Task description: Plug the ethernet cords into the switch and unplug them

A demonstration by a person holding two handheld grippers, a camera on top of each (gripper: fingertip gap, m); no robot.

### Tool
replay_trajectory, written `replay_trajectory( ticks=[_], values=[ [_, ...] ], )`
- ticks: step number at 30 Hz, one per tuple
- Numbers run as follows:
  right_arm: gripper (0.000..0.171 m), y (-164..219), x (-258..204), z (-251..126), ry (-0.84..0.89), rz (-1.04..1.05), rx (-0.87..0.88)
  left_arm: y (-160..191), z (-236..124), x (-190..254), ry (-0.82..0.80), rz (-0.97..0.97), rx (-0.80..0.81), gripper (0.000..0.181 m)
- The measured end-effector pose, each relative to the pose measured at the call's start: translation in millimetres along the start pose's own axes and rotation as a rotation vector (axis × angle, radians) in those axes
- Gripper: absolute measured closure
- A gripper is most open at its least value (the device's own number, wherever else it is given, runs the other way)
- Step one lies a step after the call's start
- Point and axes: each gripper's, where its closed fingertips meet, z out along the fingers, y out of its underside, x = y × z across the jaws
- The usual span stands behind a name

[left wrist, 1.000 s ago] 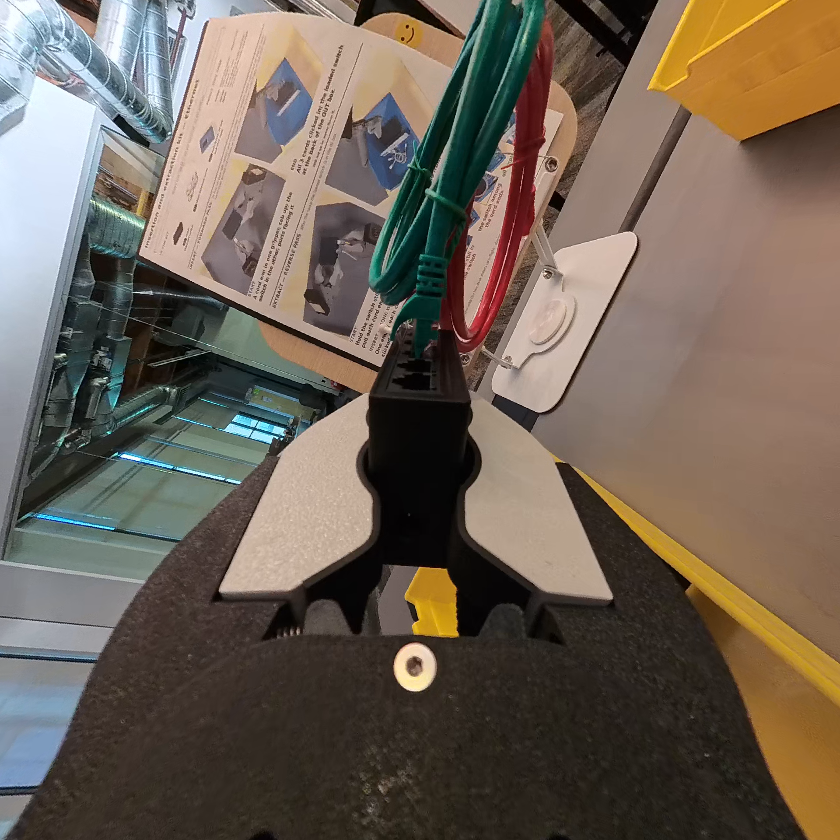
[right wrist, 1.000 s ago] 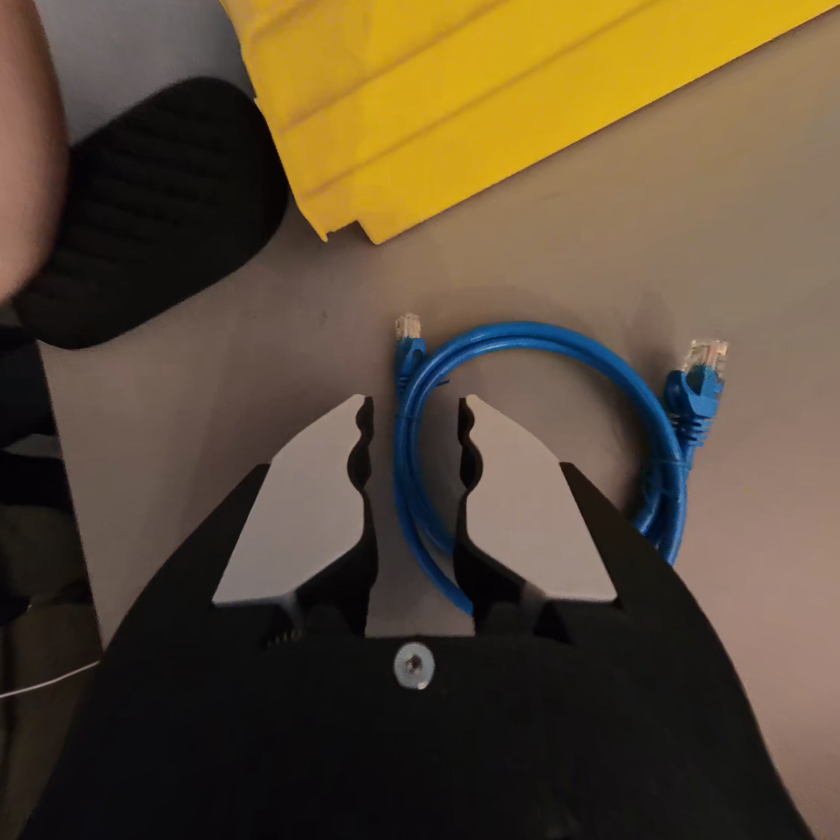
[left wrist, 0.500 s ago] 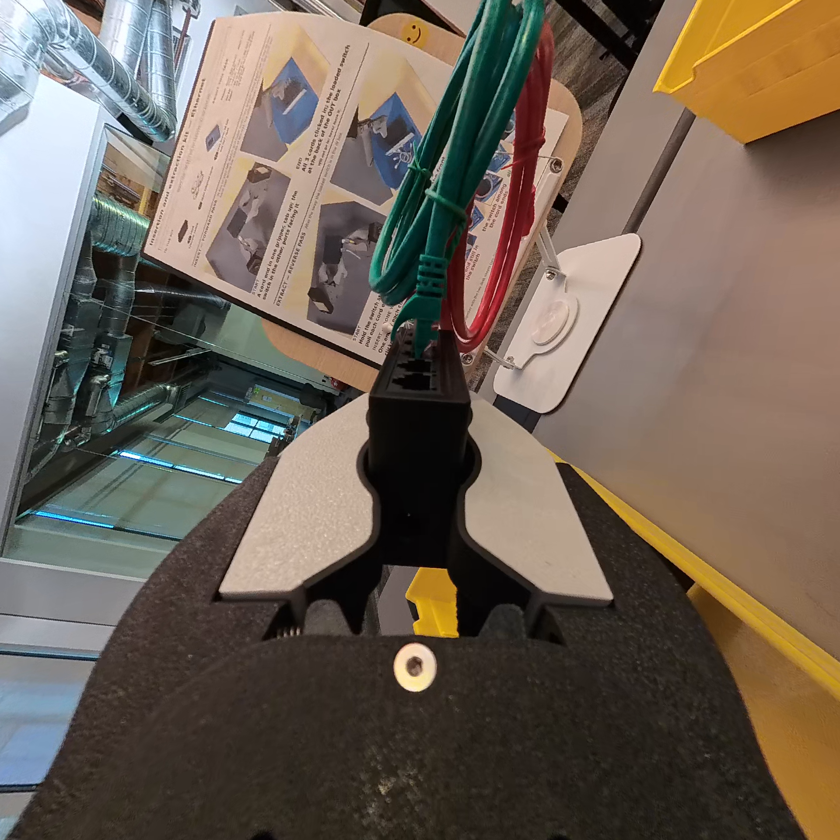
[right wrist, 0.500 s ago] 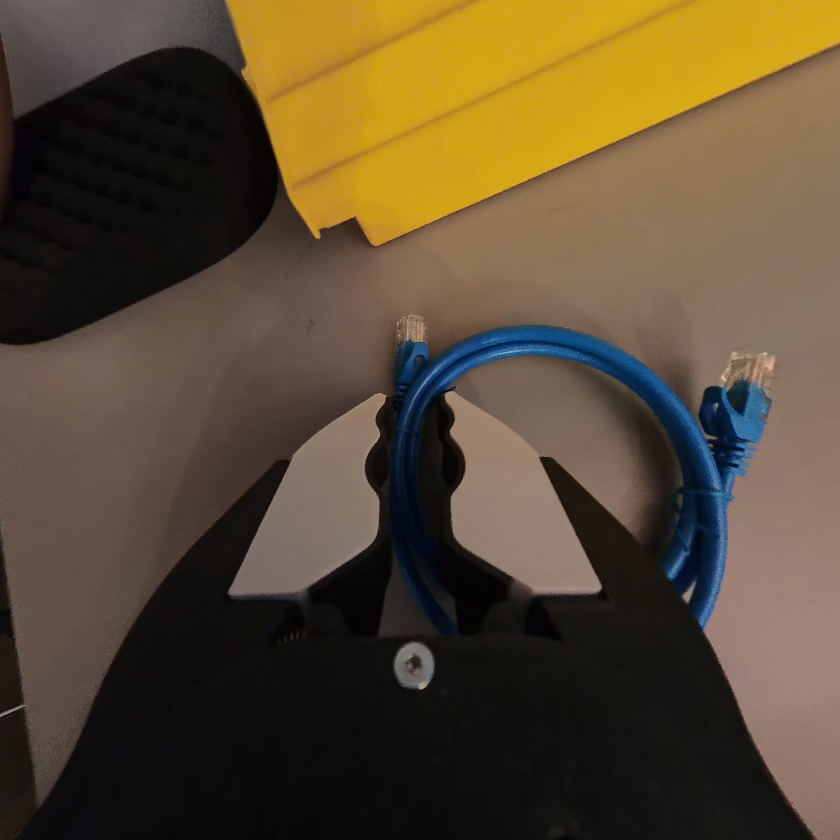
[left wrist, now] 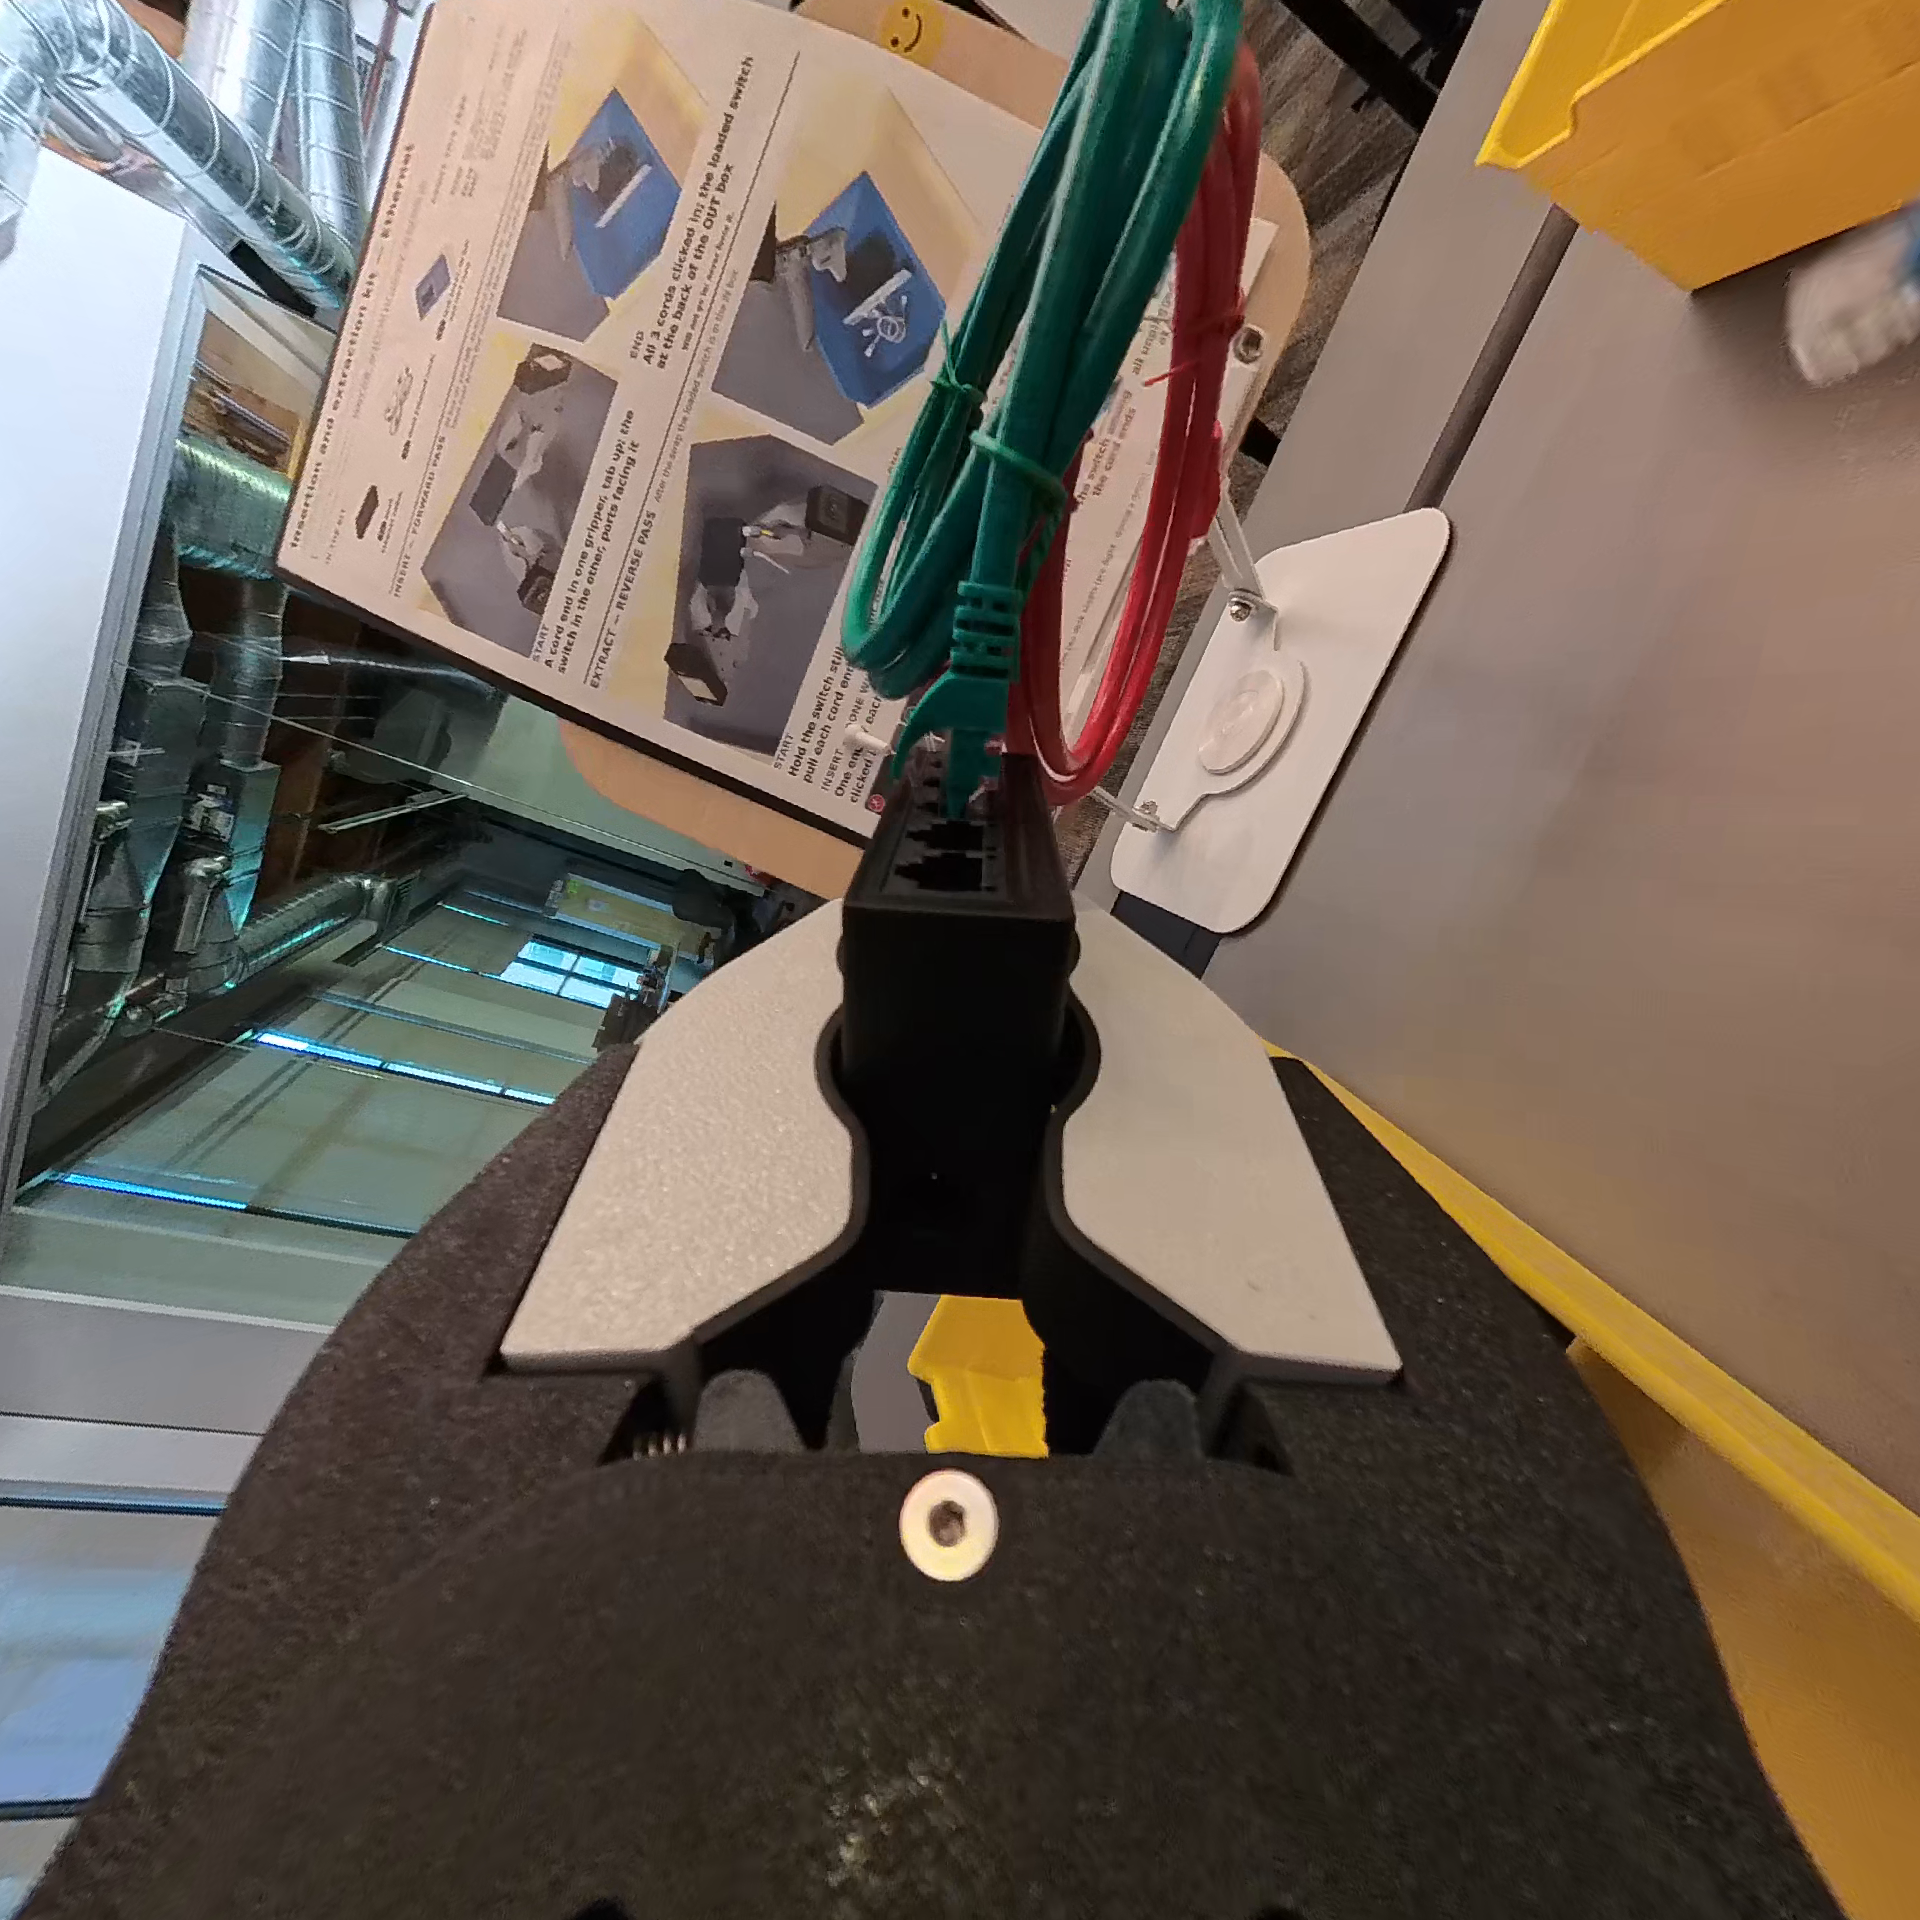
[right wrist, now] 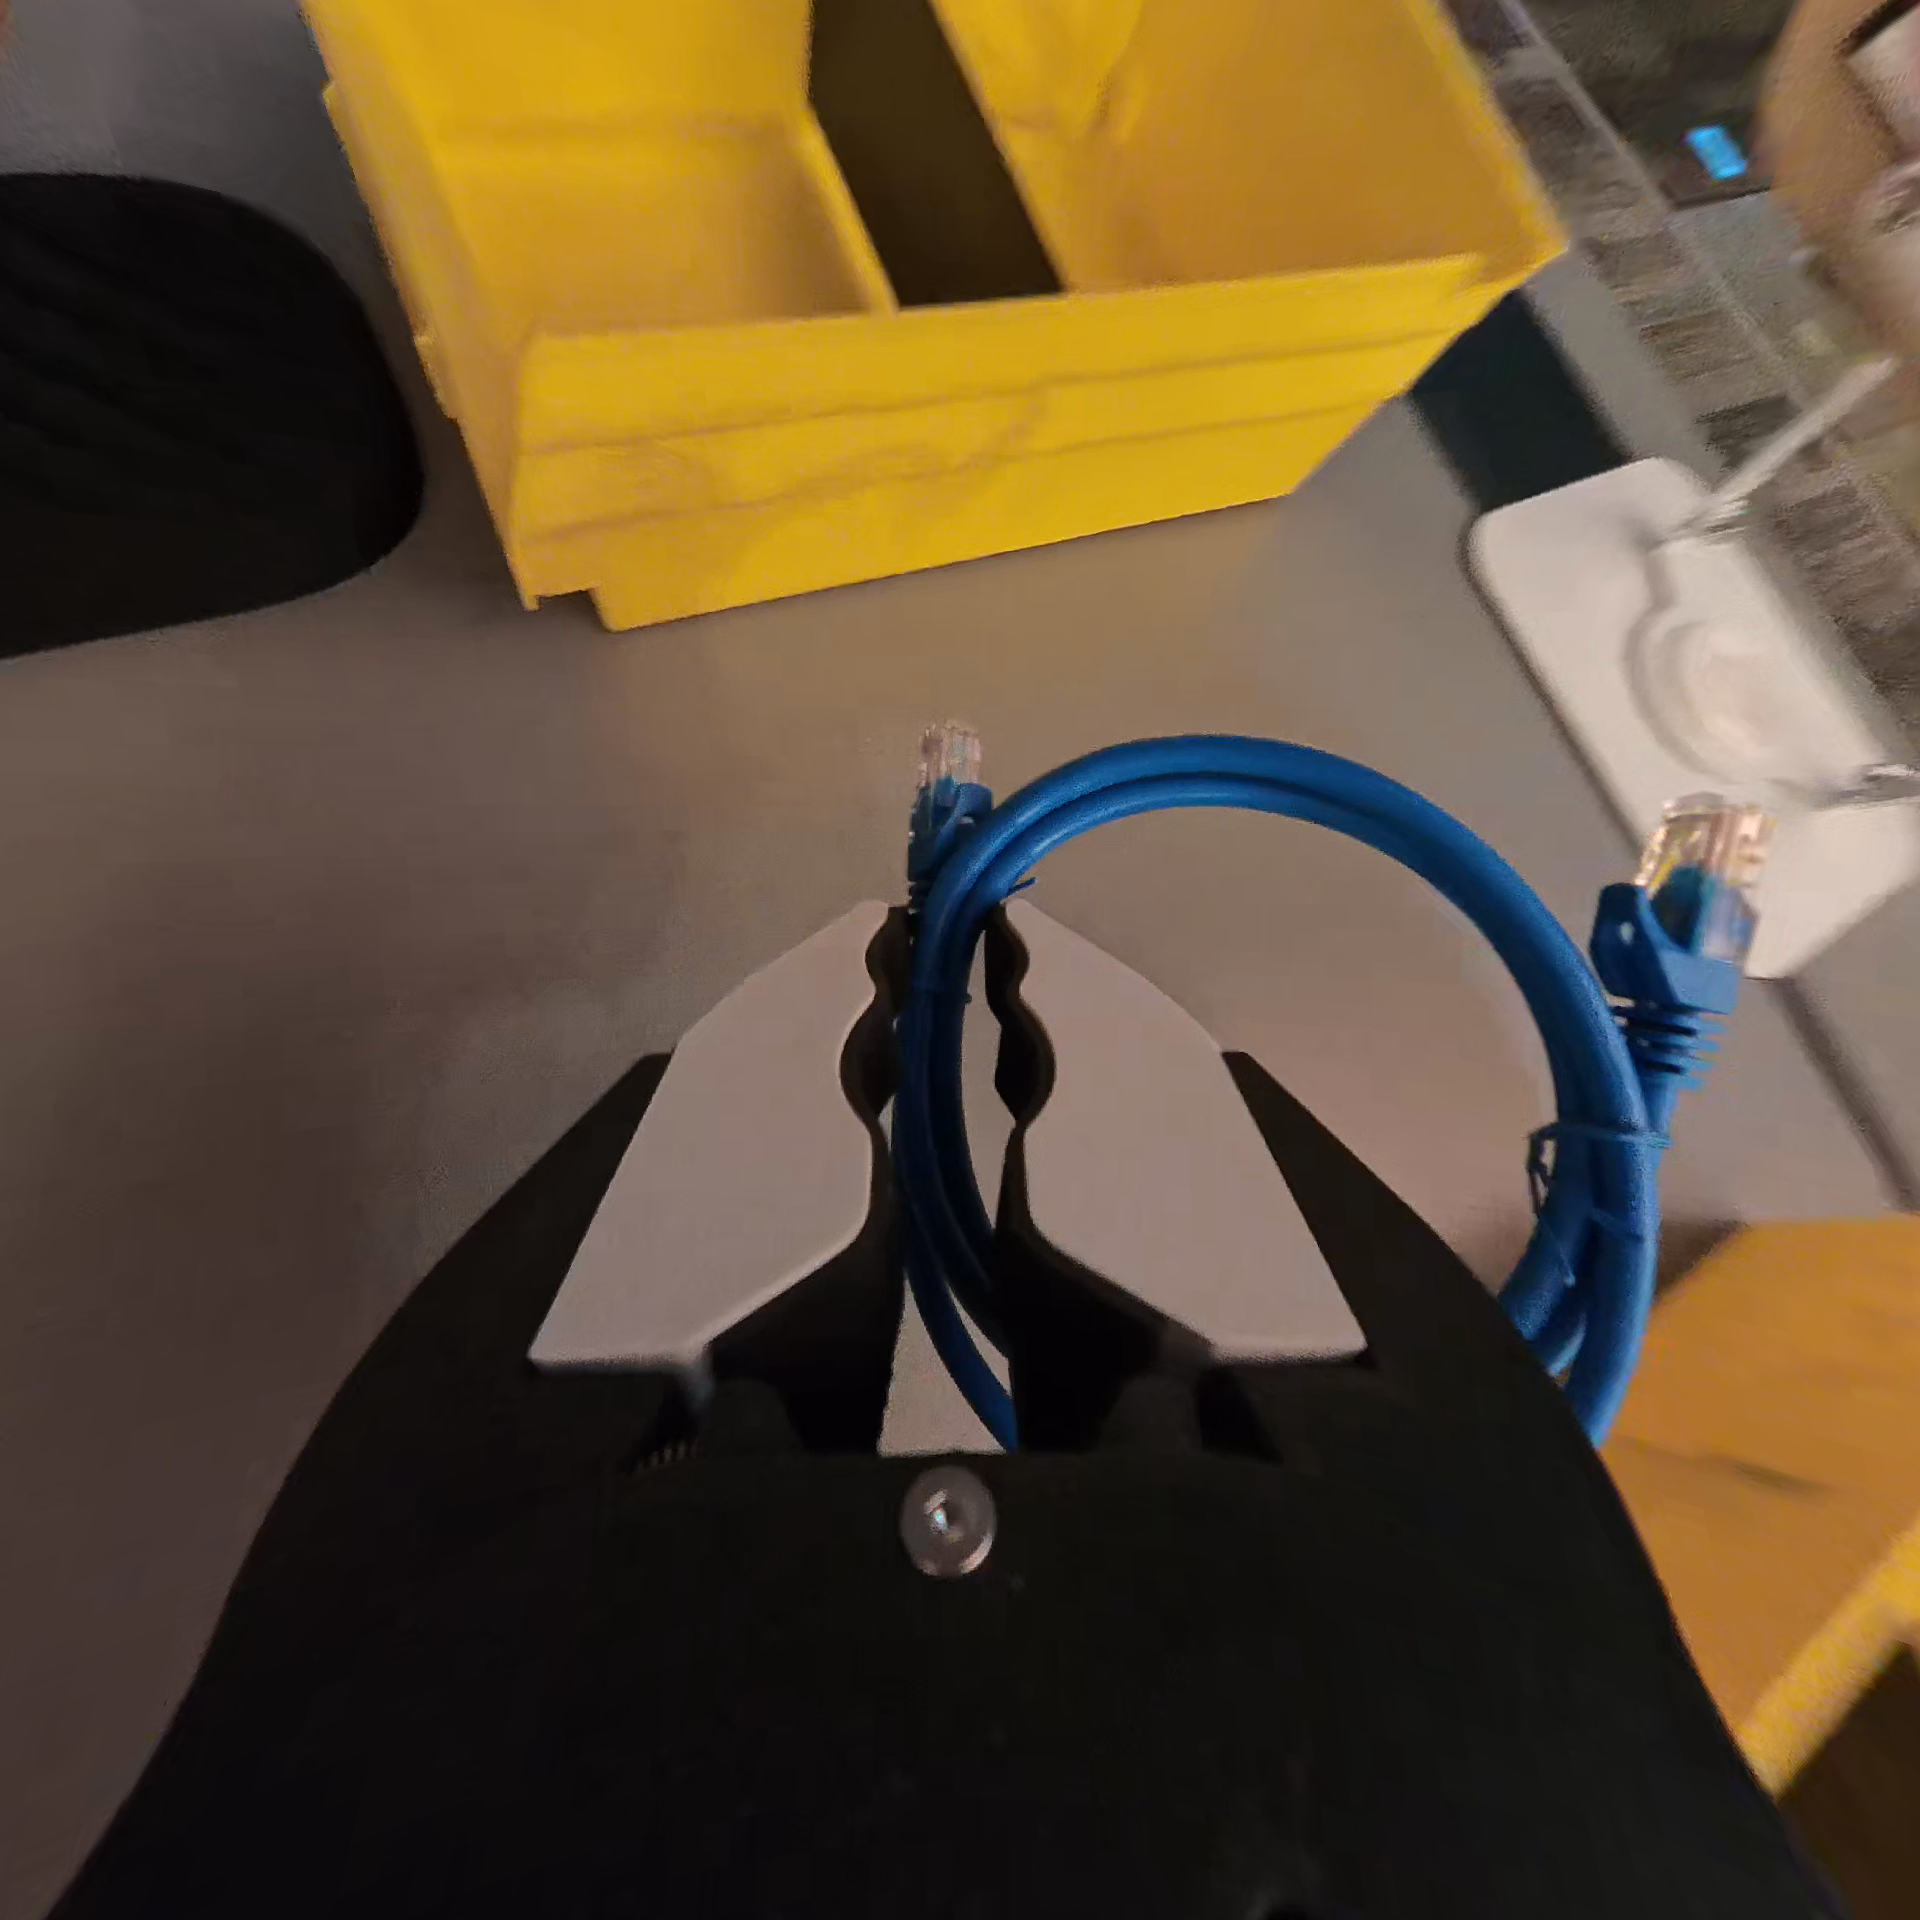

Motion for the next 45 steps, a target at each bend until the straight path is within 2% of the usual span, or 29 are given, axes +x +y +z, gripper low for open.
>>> replay_trajectory(
  ticks=[6,11,14,17,22,27,36,45],
  values=[
    [0.156,-39,61,-73,0.134,-0.091,-0.014,-1,9,10,-0.011,0.052,-0.013,0.151],
    [0.156,-68,83,-102,0.18,-0.152,-0.024,-10,14,25,-0.024,0.132,0.0,0.152],
    [0.155,-76,78,-101,0.152,-0.17,0.013,-14,17,34,-0.025,0.183,-0.005,0.152],
    [0.155,-73,82,-93,0.205,-0.201,-0.047,-16,20,46,-0.011,0.231,-0.014,0.152],
    [0.155,-59,81,-79,0.194,-0.238,-0.139,-26,24,67,0.041,0.244,0.02,0.151],
    [0.155,-57,74,-72,0.146,-0.233,-0.161,-33,24,78,0.052,0.283,0.032,0.151],
    [0.155,-49,70,-61,0.131,-0.255,-0.217,-44,21,88,0.073,0.298,0.062,0.151],
    [0.155,-51,69,-61,0.095,-0.242,-0.187,-47,18,86,0.067,0.307,0.084,0.151]
  ],
)
